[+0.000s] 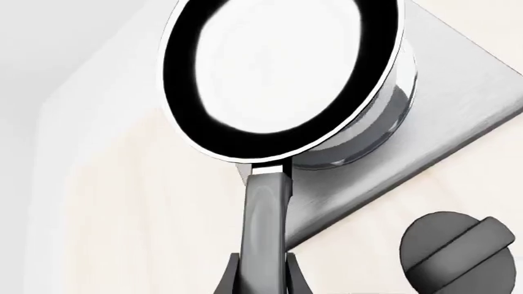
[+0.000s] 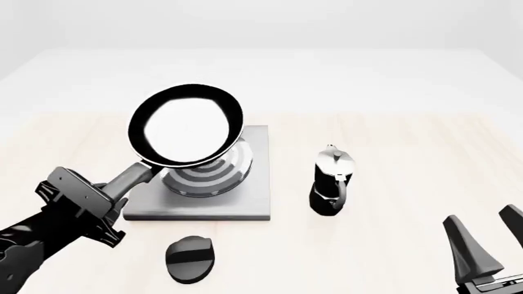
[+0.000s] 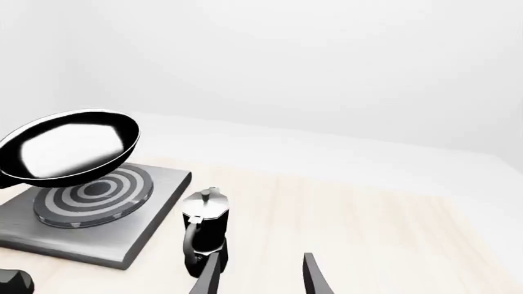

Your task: Turn on the stove and put the frying pan on it.

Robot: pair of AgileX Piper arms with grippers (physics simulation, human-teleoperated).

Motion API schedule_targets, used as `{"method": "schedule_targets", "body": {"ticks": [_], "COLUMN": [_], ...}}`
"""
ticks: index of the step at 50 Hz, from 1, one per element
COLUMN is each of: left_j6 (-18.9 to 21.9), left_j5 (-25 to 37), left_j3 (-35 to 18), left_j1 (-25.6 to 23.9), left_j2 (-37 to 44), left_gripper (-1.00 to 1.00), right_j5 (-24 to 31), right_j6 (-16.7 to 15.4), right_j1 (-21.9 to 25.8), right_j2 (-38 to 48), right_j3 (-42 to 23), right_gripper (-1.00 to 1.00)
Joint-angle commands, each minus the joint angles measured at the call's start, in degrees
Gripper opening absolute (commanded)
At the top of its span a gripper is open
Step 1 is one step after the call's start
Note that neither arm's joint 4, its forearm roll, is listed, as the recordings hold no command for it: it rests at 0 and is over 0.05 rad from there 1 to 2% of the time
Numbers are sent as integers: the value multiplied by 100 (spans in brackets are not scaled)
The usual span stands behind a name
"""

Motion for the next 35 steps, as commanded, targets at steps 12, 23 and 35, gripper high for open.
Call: {"method": "schedule_targets", "body": {"ticks": [12, 23, 35], "left_j6": [230, 233, 229], "left_j5": [-554, -824, -1050], "left_j3": [166, 289, 407], "left_j1": [-235, -214, -230], "left_j2": [350, 581, 756], "left_gripper": [-100, -100, -100], "right_j5": [-10, 1, -17], "right_j6": [27, 17, 17], "right_j1": [-27, -14, -5], "right_j2": [-7, -5, -3], "right_j3": [8, 4, 28], "right_gripper": [100, 100, 100]}}
